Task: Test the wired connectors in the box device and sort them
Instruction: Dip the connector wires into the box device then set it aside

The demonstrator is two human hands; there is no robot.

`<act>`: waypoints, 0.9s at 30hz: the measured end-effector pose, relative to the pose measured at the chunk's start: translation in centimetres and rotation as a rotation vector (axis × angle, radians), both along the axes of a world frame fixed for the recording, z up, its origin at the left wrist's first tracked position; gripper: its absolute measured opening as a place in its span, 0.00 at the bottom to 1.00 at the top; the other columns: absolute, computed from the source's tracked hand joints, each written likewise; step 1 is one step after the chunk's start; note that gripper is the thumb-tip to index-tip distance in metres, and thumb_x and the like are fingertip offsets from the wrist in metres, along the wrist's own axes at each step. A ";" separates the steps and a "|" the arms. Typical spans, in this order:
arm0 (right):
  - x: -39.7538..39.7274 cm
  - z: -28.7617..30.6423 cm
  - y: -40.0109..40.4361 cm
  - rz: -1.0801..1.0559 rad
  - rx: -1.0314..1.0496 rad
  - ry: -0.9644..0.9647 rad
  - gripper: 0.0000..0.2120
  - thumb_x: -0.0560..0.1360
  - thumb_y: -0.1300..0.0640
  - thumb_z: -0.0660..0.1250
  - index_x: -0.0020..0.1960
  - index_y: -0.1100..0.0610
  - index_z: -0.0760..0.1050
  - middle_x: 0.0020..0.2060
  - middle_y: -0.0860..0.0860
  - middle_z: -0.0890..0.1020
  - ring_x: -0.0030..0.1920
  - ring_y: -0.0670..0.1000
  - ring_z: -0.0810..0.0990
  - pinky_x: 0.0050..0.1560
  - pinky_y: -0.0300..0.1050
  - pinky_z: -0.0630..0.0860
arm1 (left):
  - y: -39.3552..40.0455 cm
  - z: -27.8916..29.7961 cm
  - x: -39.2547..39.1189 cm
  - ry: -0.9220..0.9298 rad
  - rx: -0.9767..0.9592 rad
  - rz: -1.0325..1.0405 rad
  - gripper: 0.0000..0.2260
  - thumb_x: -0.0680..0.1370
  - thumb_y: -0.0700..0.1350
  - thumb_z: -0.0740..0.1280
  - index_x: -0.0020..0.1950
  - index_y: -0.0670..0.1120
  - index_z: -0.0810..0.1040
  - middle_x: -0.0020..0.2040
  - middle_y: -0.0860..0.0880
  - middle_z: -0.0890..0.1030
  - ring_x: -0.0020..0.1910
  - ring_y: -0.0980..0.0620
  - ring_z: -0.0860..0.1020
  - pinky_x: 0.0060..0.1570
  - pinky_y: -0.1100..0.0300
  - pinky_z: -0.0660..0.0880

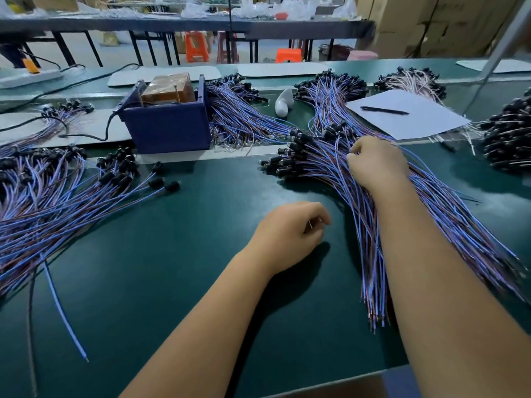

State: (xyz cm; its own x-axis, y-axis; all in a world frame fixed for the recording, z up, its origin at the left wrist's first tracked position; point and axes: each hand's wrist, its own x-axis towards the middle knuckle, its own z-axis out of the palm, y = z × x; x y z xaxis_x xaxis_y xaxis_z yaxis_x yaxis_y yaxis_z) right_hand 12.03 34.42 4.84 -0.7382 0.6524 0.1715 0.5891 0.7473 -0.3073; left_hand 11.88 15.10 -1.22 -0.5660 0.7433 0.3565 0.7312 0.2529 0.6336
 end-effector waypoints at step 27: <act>-7.4 -6.2 -21.3 0.475 -0.610 0.397 0.09 0.77 0.58 0.60 0.48 0.54 0.79 0.51 0.52 0.80 0.53 0.53 0.75 0.55 0.48 0.71 | -9.9 0.1 -9.5 -0.135 -0.212 1.187 0.17 0.78 0.41 0.61 0.66 0.45 0.70 0.64 0.40 0.72 0.58 0.39 0.73 0.45 0.53 0.64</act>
